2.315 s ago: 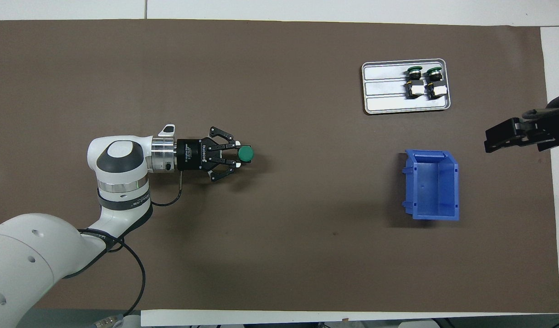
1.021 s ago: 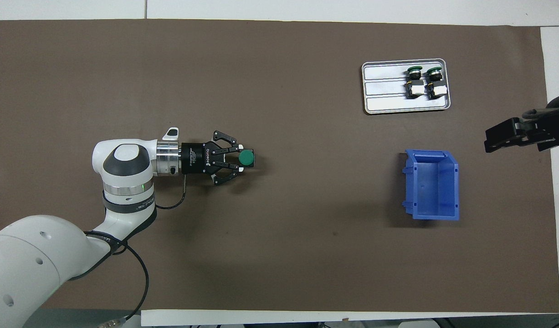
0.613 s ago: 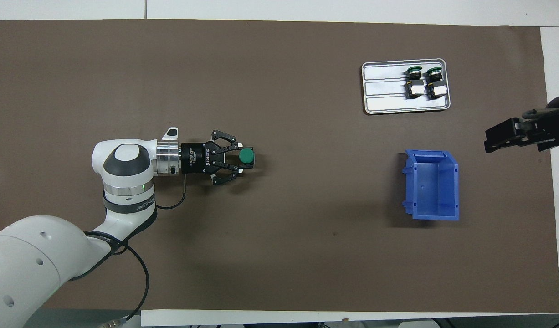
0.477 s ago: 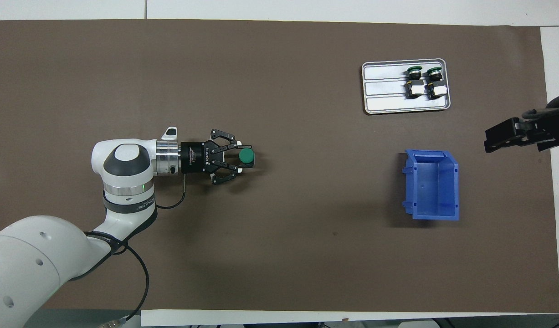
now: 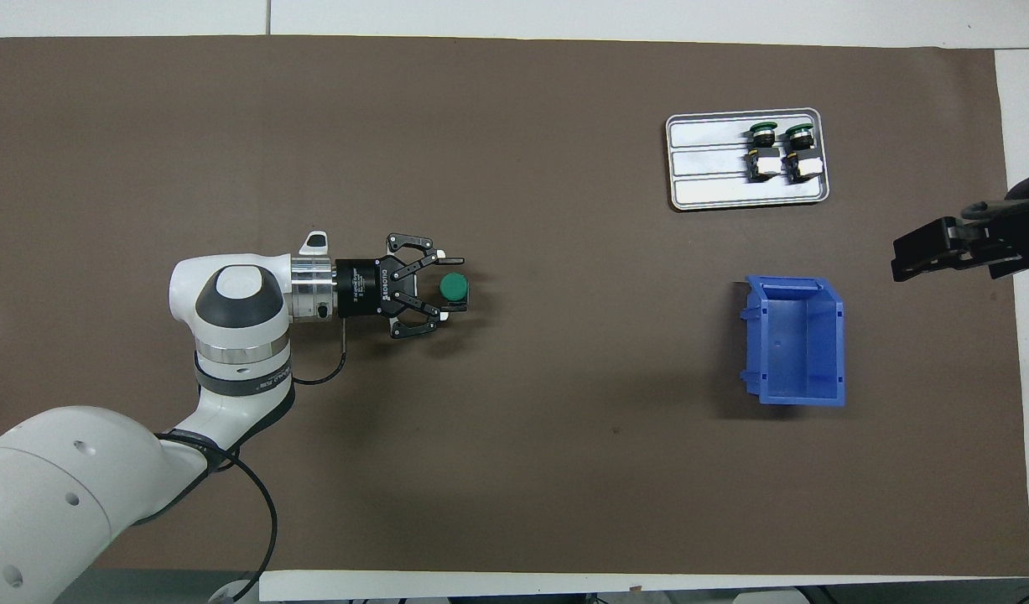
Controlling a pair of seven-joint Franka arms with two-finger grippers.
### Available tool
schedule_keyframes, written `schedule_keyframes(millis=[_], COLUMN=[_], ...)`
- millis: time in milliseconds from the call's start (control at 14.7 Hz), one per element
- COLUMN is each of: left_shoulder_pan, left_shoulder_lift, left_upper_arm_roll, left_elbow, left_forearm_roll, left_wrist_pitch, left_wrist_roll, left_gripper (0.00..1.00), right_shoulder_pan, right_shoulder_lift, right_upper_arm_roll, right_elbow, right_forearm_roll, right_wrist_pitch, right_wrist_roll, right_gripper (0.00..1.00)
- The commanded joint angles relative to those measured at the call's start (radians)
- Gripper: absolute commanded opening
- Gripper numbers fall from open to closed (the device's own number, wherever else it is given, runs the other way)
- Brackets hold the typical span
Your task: Place and press button with both arms
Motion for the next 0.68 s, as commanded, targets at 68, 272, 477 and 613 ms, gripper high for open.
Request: schedule_keyframes(millis=[68, 272, 477, 613], left_shoulder_pan=[-0.02, -0.02, -0.023, -0.023], left_shoulder_lift=[-0.051, -0.075, -0.129, -0.152], left_upper_arm_roll=[0.012, 0.013, 0.013, 0.013], left_elbow=[-0.015, -0.01, -0.017, -0.009], left_forearm_roll=[-0.013, -0.004, 0.049, 0.13], left_wrist_pitch=[0.025, 0.029, 0.048, 0.065], left_wrist_roll=[-0.049, -0.101, -0.148, -0.24], left_gripper=[0.76, 0.77, 0.77, 0.75], right_shoulder_pan=[-0.009, -0.009, -0.009, -0.009], right_shoulder_lift=[-0.022, -0.022, -0.023, -0.023], right_upper_arm_roll=[0.006, 0.006, 0.006, 0.006], right_elbow=[-0.023, -0.023, -0.023, -0.023], right_forearm_roll=[0.006, 0.006, 0.006, 0.006], right_wrist_pitch=[0.002, 0.002, 0.002, 0.002], right_wrist_roll=[-0.019, -0.019, -0.019, -0.019], right_gripper=[0.98, 0.98, 0.98, 0.98])
